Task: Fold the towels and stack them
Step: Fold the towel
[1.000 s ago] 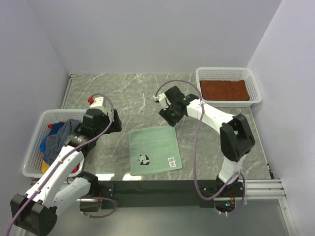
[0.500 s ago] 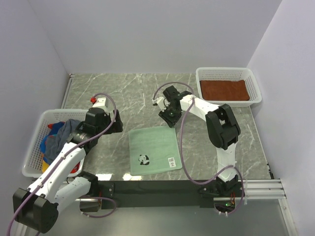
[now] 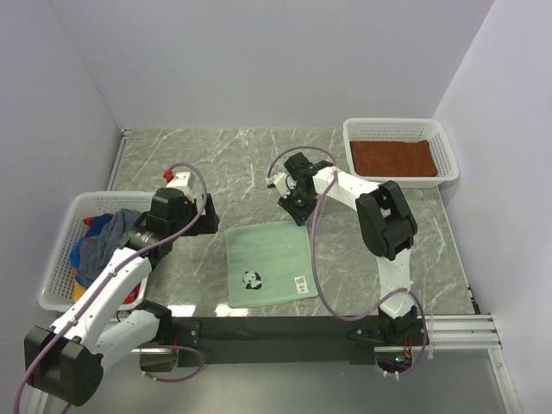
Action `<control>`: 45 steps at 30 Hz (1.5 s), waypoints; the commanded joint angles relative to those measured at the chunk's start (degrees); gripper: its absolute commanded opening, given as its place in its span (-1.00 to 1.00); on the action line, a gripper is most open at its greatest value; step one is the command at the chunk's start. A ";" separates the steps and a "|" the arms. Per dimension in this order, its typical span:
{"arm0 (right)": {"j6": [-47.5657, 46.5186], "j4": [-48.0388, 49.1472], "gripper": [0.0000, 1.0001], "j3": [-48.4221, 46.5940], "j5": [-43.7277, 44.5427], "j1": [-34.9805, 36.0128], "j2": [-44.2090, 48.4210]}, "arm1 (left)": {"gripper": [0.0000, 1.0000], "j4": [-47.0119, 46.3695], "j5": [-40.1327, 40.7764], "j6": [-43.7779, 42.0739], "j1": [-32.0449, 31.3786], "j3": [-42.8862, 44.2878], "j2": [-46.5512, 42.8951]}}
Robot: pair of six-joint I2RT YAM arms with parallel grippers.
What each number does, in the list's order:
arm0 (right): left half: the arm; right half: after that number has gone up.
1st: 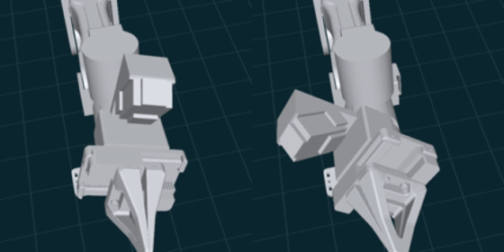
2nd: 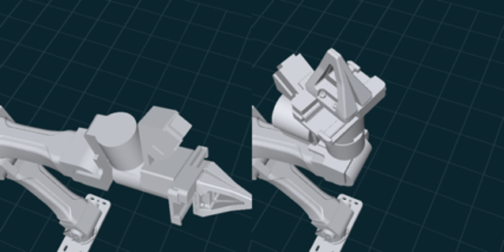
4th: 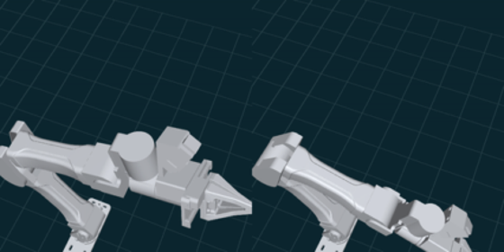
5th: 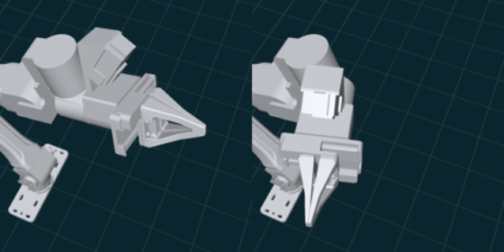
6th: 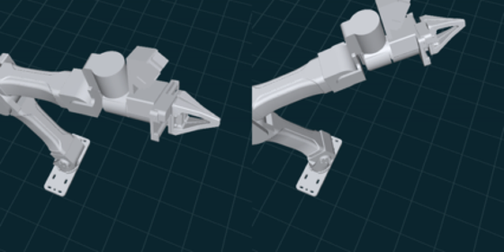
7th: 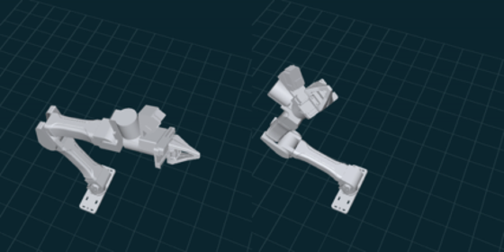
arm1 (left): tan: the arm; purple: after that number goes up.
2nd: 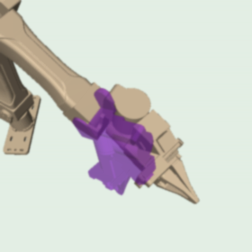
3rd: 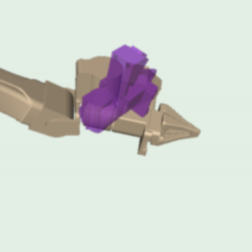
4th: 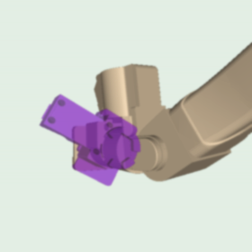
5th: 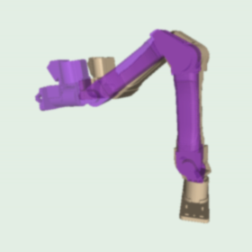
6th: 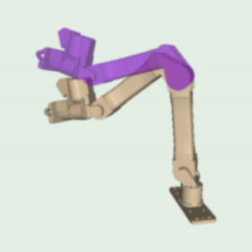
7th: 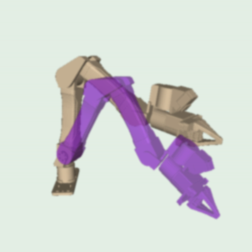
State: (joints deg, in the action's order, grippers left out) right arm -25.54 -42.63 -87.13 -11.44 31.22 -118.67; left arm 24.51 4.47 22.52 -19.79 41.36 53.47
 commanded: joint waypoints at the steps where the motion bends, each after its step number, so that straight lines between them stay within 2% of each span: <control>1: -0.57 -0.79 -0.28 -1.20 -0.34 -0.11 -2.00 | 0.99 -3.07 -4.03 -2.40 0.28 1.09 0.92; 4: -0.39 -1.14 -0.43 -0.50 -0.34 -0.11 -1.74 | 0.99 -3.07 -5.70 -2.92 0.28 2.92 3.38; 7: -0.21 -0.35 -0.56 0.73 -0.34 -0.20 -0.87 | 0.99 -2.19 -6.23 -4.68 0.19 6.69 9.87; 8: 0.05 0.09 -0.78 1.17 -0.25 -0.20 -0.69 | 0.99 -1.58 -6.40 -6.07 0.10 8.02 11.55; 12: -0.12 -0.25 -0.99 1.35 0.89 -0.20 0.11 | 0.98 0.01 -6.40 -8.89 -0.86 13.65 20.07; 17: -0.39 0.80 -1.00 3.11 5.98 -0.20 2.13 | 0.90 3.78 -6.76 -12.85 -1.39 20.15 30.80; 20: -0.21 1.76 -1.00 4.59 7.31 -0.11 3.44 | 0.77 4.58 -6.31 -14.34 -1.48 22.09 34.67; 25: -0.21 3.08 -1.00 5.48 6.17 -0.02 4.85 | 0.41 3.35 -9.56 -16.54 -2.00 22.36 37.49; 30: -0.30 3.43 -1.00 5.83 6.43 -0.02 5.21 | 0.35 3.17 -7.11 -17.69 -5.25 24.46 40.56; 45: -0.30 3.61 -1.00 6.10 5.55 -0.11 4.59 | 0.07 2.82 -5.79 -17.51 -5.70 26.49 48.92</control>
State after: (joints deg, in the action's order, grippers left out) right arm -25.21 -39.44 -81.97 -6.83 31.29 -115.22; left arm 28.12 -1.67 5.63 -25.34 66.46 102.17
